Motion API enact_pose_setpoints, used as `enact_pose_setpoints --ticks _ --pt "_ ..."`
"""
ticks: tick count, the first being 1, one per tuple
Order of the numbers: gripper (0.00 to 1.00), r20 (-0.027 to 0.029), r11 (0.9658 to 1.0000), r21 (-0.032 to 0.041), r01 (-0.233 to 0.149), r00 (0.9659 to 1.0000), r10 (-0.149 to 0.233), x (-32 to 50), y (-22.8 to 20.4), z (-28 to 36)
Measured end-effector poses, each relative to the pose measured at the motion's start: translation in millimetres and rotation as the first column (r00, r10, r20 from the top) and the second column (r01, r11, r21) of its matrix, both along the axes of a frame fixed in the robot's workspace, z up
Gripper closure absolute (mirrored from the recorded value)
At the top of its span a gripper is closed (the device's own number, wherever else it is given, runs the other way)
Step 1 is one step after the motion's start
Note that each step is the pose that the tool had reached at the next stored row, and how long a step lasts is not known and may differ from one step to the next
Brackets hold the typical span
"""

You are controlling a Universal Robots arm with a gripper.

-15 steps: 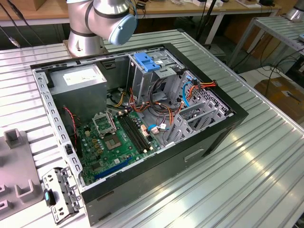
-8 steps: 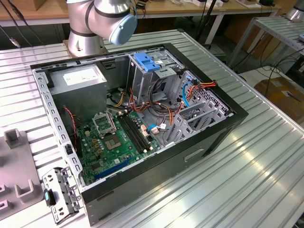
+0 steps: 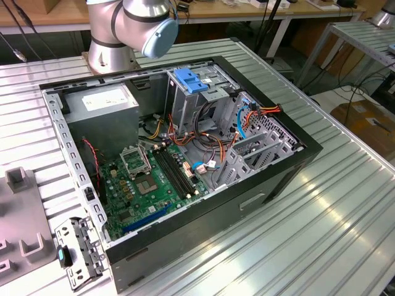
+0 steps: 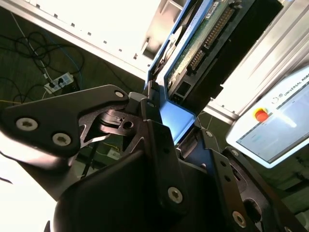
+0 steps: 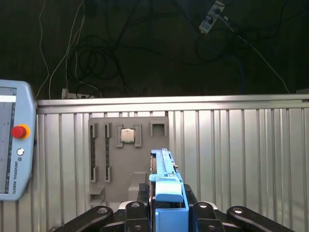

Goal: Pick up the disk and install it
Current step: 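Pick up the disk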

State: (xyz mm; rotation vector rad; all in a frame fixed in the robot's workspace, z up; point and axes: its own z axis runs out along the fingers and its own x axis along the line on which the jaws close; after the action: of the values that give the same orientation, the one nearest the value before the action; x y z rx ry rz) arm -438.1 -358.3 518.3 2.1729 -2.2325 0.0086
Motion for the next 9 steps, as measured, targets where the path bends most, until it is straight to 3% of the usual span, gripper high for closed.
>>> enact_pose_setpoints --ticks 9 --pt "0.63 0.0001 1.0000 0.0000 0.000 1.0000 0.000 12.3 0.0 0.0"
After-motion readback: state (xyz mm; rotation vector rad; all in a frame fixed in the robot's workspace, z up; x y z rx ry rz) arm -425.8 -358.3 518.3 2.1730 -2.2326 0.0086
